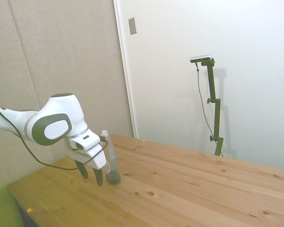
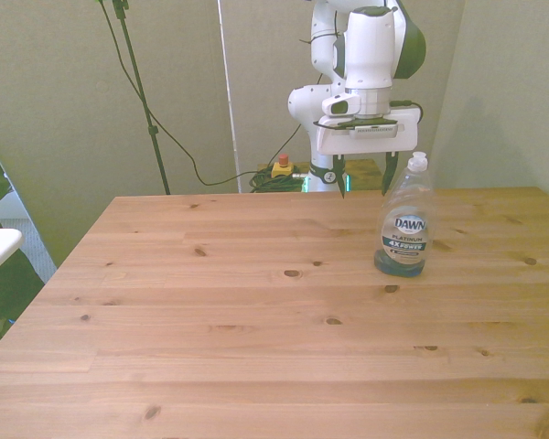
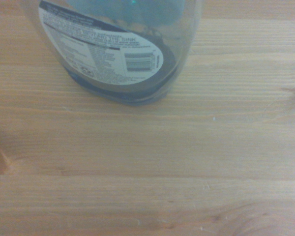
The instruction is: Knock down the dish soap
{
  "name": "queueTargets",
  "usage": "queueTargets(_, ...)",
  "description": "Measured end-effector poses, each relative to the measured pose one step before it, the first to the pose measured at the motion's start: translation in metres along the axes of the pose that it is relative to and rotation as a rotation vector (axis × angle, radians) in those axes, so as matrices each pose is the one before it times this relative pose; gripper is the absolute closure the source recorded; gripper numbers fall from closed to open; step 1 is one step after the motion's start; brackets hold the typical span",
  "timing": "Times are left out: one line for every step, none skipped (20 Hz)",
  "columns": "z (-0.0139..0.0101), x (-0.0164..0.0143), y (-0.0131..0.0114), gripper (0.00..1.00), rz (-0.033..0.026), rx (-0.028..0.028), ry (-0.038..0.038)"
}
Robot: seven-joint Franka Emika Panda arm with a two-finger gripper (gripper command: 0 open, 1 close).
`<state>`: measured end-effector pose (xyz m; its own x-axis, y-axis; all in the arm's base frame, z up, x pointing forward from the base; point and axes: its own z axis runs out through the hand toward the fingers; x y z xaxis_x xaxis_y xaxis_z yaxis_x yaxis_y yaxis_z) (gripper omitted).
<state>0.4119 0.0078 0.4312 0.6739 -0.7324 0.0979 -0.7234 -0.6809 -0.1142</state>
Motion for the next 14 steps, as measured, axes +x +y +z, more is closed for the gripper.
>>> queueTargets(-0.00008, 0.00011, -0.00012, 0.0, -0.0003, -0.00004, 0.00041)
queueTargets(0.00022, -0.00041, -0.00039, 0.0, 0.00041, -0.00073, 0.0)
queueTargets(-0.00023, -0.00156, -0.00166, 1.0, 0.00024, -0.00037, 0.00076)
queueTargets(-0.00099, -0.00219, -0.00273, 1.0, 0.00264, 0.00101, 0.0016)
queueTargets(-0.00197, -0.00331, -0.0044, 1.0, 0.00649, 0.00328, 0.00352)
queueTargets(-0.00296, -0.0041, -0.00581, 1.0, 0.01005, 0.00573, 0.00404)
queueTargets(-0.00355, -0.00356, -0.00547, 1.0, 0.00665, 0.00577, 0.00579)
queueTargets(-0.00365, -0.0035, -0.00568, 1.0, 0.01011, 0.00562, 0.00645)
queueTargets(-0.00368, -0.00379, -0.006, 1.0, 0.01325, 0.00653, 0.00649)
queueTargets(-0.00344, -0.00357, -0.00554, 1.0, 0.01206, 0.00686, 0.00621)
queueTargets(-0.00306, -0.00383, -0.00541, 1.0, 0.01075, 0.00566, 0.0043)
queueTargets(-0.00228, -0.00358, -0.00496, 1.0, 0.00994, 0.00476, 0.0031)
queueTargets(-0.00181, -0.00294, -0.00456, 1.0, 0.01026, 0.00469, 0.00245)
queueTargets(-0.00165, -0.00226, -0.00472, 1.0, 0.01072, 0.0047, 0.00261)
